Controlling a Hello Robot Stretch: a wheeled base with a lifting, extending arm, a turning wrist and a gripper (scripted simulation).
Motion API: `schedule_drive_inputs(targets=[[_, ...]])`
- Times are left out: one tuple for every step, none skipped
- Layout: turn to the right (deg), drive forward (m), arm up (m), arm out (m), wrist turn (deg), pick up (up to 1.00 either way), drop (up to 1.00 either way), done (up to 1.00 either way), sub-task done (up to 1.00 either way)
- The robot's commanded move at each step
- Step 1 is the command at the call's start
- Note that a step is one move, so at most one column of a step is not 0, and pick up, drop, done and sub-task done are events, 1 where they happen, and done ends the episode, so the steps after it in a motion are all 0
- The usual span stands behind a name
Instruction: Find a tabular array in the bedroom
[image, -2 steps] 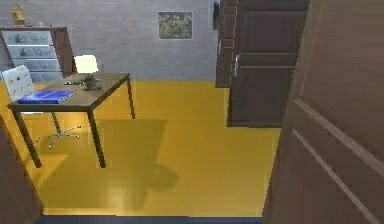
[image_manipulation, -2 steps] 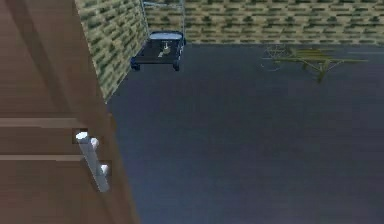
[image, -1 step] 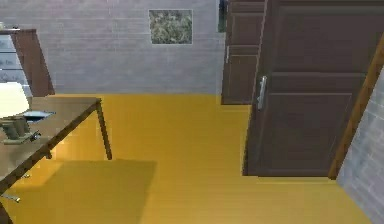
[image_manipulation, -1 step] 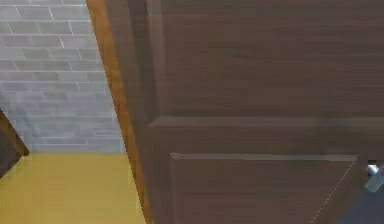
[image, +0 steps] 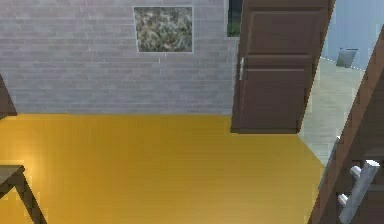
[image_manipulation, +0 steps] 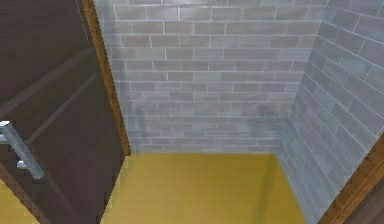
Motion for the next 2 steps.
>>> schedule_drive_inputs(targets=[[3.0,0.0,0.0,0.0,0.0,0.0,0.0,0.0,0.0],[0.0,0.9,0.0,0.0,0.0,0.0,0.0,0.0,0.0]])
